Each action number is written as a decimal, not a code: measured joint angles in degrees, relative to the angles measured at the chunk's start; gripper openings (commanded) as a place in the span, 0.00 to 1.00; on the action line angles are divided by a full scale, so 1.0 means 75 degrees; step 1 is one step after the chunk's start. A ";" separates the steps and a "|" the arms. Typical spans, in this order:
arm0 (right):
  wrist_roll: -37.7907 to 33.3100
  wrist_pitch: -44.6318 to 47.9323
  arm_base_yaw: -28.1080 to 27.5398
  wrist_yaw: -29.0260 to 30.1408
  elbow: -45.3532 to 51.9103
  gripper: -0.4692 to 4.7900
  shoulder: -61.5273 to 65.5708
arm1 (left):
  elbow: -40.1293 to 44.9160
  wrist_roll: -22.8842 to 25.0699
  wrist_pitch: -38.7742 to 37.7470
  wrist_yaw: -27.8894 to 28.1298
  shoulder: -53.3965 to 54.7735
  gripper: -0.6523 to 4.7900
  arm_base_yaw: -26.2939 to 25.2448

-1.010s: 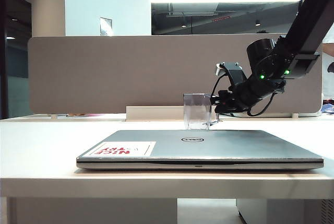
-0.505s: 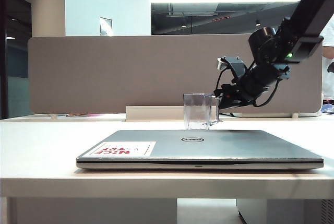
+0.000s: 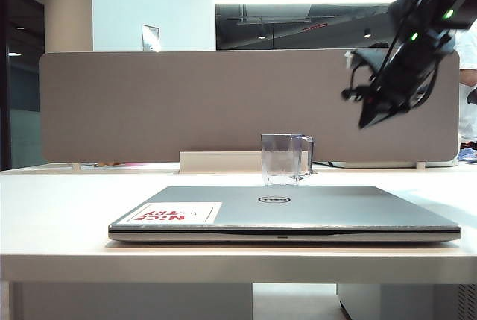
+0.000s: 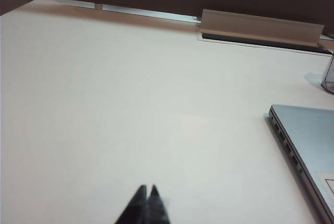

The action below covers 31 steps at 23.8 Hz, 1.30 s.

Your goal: Pick up the water cup and place it on the side of the laptop away from you.

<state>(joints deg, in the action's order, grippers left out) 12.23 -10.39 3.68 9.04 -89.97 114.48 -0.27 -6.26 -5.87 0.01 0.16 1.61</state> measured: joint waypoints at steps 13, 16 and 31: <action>-0.0023 -0.0877 -0.1649 0.0455 0.1206 0.09 -0.2311 | 0.0000 0.0000 -0.0020 0.0026 0.0000 0.11 0.0000; -0.0029 -0.0804 -0.1824 0.0615 0.1699 0.09 -0.2801 | 0.0000 0.0000 0.0038 0.0026 0.0003 0.11 -0.0003; -0.1040 0.1437 -0.1950 0.1221 0.5861 0.09 -0.5785 | 0.0000 0.0629 0.0886 -0.0003 0.0000 0.11 0.0000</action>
<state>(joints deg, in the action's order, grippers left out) 4.43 0.38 -10.94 18.20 -46.02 71.09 -0.27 -1.54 0.78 -0.01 0.16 1.61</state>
